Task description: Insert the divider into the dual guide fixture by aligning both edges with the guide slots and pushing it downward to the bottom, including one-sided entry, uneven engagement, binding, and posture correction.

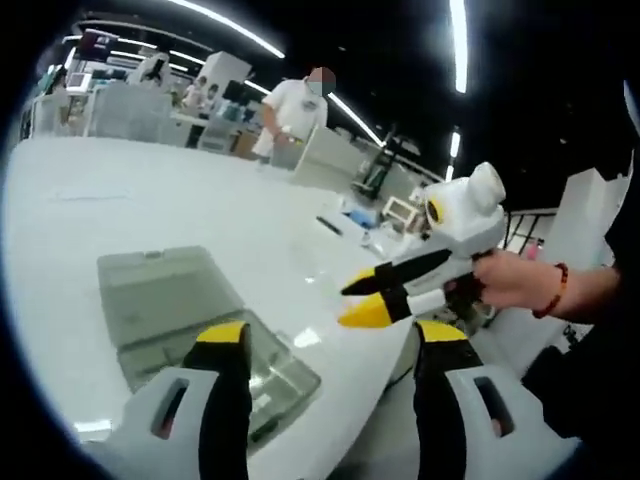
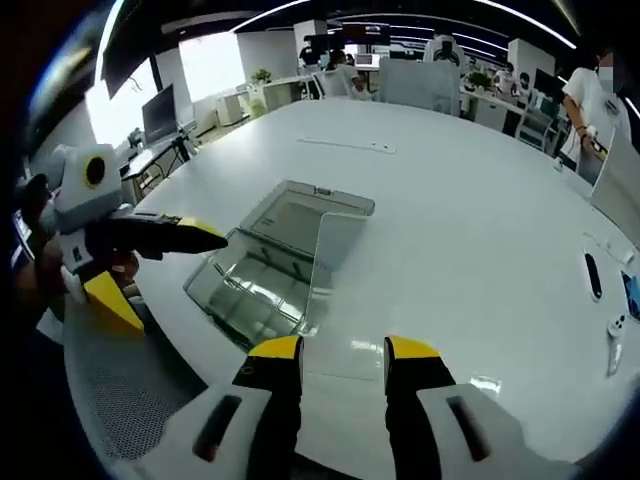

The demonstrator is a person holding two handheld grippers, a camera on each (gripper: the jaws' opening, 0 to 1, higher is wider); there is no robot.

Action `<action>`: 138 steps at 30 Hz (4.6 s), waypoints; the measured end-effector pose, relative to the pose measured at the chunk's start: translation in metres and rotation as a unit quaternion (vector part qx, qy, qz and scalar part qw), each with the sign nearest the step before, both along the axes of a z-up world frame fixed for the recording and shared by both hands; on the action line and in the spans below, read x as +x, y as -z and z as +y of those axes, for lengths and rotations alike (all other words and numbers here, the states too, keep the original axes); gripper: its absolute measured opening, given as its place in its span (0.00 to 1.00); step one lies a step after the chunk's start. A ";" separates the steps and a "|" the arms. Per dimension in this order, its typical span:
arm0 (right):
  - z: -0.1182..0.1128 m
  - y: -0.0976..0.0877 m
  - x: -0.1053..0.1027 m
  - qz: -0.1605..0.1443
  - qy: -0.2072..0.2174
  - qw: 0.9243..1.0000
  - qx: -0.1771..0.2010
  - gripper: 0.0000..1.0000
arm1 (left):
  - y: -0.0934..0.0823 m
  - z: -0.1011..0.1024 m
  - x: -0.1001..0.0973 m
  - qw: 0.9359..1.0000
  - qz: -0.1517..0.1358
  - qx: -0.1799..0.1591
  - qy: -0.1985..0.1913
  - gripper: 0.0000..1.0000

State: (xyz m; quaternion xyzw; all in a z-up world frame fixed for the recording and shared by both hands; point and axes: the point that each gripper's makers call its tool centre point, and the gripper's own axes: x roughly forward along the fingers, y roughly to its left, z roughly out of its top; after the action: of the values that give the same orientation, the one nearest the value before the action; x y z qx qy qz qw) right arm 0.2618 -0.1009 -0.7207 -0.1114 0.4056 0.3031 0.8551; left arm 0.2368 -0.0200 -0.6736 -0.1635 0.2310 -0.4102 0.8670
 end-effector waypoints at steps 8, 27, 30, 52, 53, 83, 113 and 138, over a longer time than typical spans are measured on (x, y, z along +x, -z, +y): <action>0.005 -0.005 -0.002 -0.007 -0.010 1.000 0.003 0.28 | -0.006 0.000 0.008 1.000 -0.005 -0.019 -0.019 0.55; 0.030 -0.013 -0.012 -0.024 -0.052 0.998 0.001 0.28 | -0.006 0.008 0.021 0.996 0.014 -0.048 -0.070 0.31; 0.034 -0.013 -0.015 -0.024 -0.063 0.998 0.001 0.28 | -0.005 0.008 0.022 0.996 0.021 -0.050 -0.075 0.29; 0.053 -0.021 -0.030 -0.033 -0.100 0.994 0.005 0.28 | -0.003 0.014 0.029 0.986 0.072 -0.105 -0.107 0.08; 0.054 -0.022 -0.030 -0.035 -0.100 0.994 0.006 0.28 | -0.003 0.014 0.029 0.986 0.072 -0.106 -0.108 0.07; 0.072 -0.032 -0.038 -0.042 -0.120 0.991 0.047 0.30 | -0.022 0.029 0.022 0.973 0.089 -0.191 -0.094 0.00; 0.090 -0.063 -0.048 -0.029 -0.176 0.970 0.164 0.32 | -0.034 0.036 -0.001 0.973 0.071 -0.216 -0.042 0.00; 0.103 -0.074 -0.070 0.040 -0.207 0.945 0.251 0.14 | -0.054 0.035 -0.020 0.953 0.074 -0.295 0.014 0.00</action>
State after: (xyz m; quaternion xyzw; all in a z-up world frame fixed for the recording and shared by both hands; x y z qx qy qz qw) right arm 0.1914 0.0018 -0.6470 0.0375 0.3184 0.5699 0.7566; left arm 0.2163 0.0145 -0.6198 -0.4384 0.1659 -0.4592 0.7546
